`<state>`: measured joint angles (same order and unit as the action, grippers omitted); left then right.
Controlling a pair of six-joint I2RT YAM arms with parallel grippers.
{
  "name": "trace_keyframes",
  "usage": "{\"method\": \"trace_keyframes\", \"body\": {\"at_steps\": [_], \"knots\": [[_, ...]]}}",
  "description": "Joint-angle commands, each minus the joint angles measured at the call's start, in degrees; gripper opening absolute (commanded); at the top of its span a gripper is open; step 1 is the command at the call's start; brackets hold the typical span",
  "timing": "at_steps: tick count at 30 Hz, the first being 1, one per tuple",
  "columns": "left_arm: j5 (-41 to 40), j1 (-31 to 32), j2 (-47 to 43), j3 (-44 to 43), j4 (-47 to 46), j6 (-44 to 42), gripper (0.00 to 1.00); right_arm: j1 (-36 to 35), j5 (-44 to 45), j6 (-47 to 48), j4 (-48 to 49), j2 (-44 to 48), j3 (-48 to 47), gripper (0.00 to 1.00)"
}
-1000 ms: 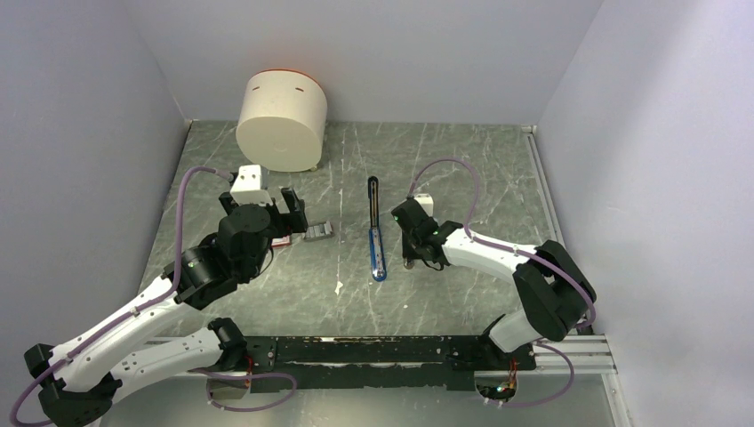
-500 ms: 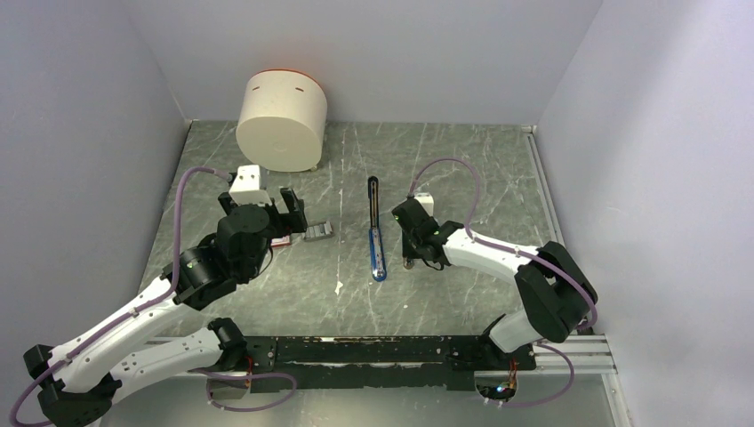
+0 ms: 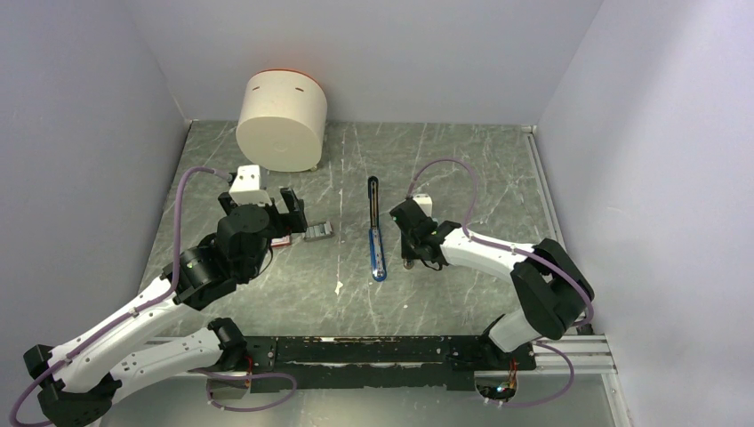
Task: Load the staples into the stapler
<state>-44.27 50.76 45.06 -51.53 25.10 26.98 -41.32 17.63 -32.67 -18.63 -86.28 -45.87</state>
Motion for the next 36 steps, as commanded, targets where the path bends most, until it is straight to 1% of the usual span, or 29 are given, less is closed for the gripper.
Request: {"method": "trace_keyframes", "body": {"at_steps": [1,11,19,30,36], "knots": [[-0.47,-0.40,-0.46,-0.68,-0.95,-0.44,0.97,-0.30,1.10,-1.04,0.30,-1.17,-0.81,0.23],[-0.14,-0.39,0.05,-0.59,-1.46,-0.42,0.97,-0.97,0.71,-2.13,-0.63,-0.91,-1.33,0.23],[0.06,-0.33,-0.23,-0.33,-1.50,-0.35,0.97,-0.96,1.86,-7.21,-5.75,-2.45,-4.09,0.24],[0.06,-0.36,-0.49,-0.15,-1.28,-0.18,0.97,-0.95,2.54,-9.18,-8.15,-2.03,-5.71,0.25],[-0.03,-0.37,-0.56,-0.41,-0.94,-0.09,0.97,-0.95,1.95,-8.78,-7.99,-1.32,-5.70,0.30]]}}
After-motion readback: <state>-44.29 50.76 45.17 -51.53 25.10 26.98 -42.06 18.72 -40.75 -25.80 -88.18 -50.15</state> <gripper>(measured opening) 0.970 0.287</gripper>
